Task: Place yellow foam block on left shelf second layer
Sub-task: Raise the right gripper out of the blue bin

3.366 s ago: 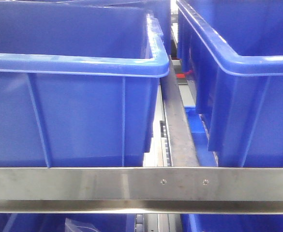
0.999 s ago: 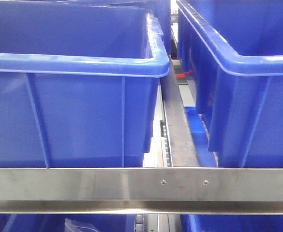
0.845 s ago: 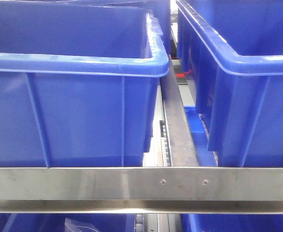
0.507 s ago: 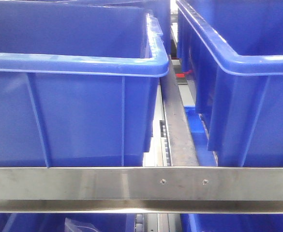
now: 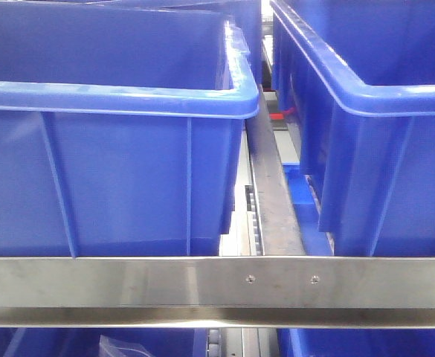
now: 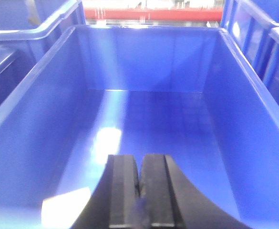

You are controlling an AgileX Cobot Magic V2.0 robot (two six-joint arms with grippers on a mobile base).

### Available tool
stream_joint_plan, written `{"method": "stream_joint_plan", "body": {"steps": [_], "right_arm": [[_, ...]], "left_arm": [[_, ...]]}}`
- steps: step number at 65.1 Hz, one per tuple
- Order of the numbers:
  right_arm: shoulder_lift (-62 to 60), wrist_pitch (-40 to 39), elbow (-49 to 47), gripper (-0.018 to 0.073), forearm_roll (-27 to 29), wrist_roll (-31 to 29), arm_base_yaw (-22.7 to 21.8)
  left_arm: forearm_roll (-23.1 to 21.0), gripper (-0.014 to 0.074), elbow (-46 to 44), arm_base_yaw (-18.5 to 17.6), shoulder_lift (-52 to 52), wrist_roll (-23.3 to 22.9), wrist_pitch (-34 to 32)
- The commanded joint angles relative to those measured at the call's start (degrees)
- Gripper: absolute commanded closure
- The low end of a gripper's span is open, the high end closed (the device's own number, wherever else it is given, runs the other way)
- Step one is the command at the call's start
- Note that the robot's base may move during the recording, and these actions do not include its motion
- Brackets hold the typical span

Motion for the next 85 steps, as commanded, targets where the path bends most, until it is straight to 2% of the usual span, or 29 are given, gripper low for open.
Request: {"method": "stream_joint_plan", "body": {"steps": [1,10,47,54,61,79,85], "right_arm": [[-4.2,-3.9,0.5,0.0503,0.0,0.1,-0.4],[-8.4,-3.7,1.5,0.0503,0.0,0.1,-0.4],[-8.5,-4.2,2.3,0.0503,0.0,0.1,-0.4],[-8.9,-7.5,4.4,0.0503,-0.2,0.1,-0.4],[-10.7,-11.9,6.6,0.0503,-3.3,0.1,-0.4],[-16.0,-14.1,12.3,0.0503,-4.0,0.2,-0.2],[-16.0,-19.1,15.3,0.0503,-5.6,3.0,-0.2]], "left_arm": [[-0.4,0.0460,1.4,-0.1,-1.2,-0.3,-4.7],[-0.4,0.0460,1.4,-0.1,-1.2,-0.3,-4.7],[-0.4,0.0460,1.4,-0.1,-1.2,-0.3,-4.7],[-0.4,0.0460,1.4,-0.1,-1.2,-0.3,-4.7],[-0.4,0.0460,1.4,-0.1,-1.2,-0.3,-4.7],[-0.4,0.0460,1.4,-0.1,-1.2,-0.3,-4.7],[-0.4,0.0460,1.4,-0.1,-1.2,-0.3,-4.7]]}}
